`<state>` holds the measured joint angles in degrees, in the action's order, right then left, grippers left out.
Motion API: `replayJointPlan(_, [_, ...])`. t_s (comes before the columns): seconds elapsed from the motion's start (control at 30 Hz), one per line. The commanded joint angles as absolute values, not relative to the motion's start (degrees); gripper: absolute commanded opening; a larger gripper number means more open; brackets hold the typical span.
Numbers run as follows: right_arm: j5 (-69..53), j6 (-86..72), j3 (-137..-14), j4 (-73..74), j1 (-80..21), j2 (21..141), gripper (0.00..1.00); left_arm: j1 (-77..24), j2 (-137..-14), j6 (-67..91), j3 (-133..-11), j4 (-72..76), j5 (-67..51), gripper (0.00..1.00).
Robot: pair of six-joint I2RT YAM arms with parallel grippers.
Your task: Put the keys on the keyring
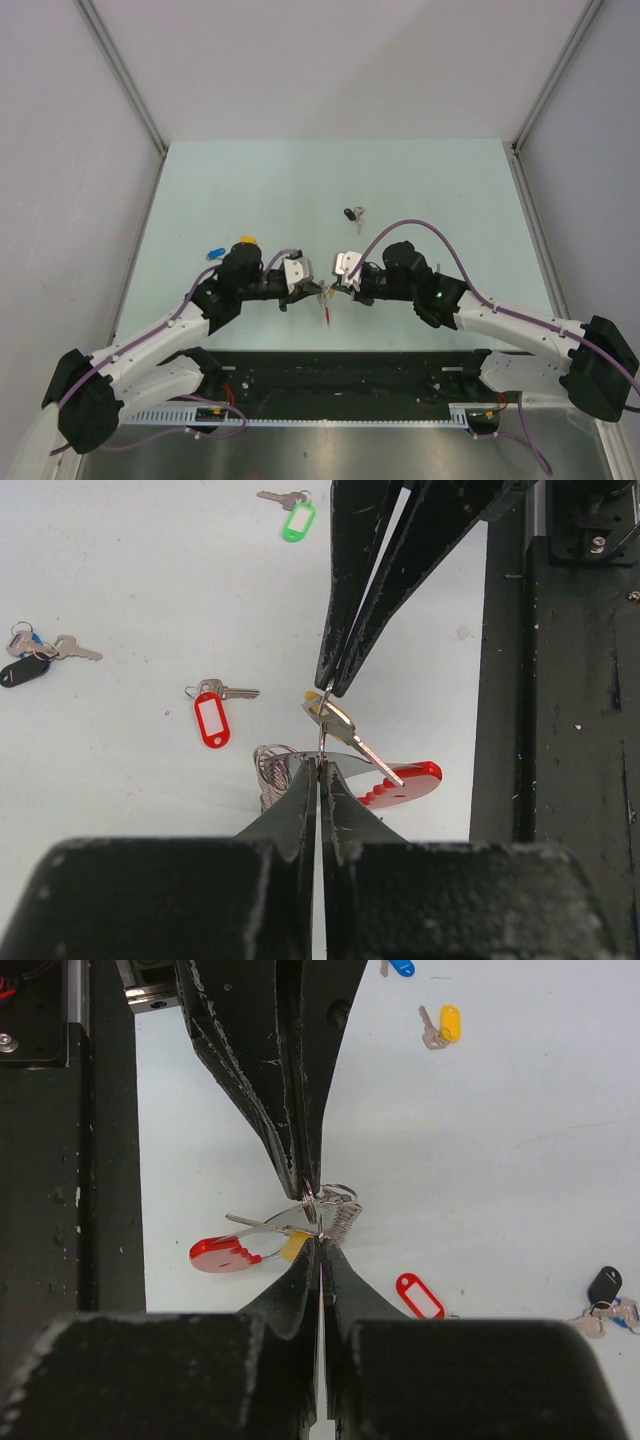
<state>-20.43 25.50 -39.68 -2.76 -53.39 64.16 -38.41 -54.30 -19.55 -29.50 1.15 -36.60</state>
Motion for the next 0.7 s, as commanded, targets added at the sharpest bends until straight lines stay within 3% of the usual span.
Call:
replayJointPlan(0.0, [-21.4,25.3,-42.0,-3.2,-53.3,63.0,0.00,-38.6,-53.6,-20.6,-31.0,0.5,-36.1,0.00])
replayJointPlan(0.67, [-22.2,25.2,-41.9,-3.8,-53.3,63.4,0.00,-38.6,-53.4,-20.7,-30.8,0.5,-36.2,0.00])
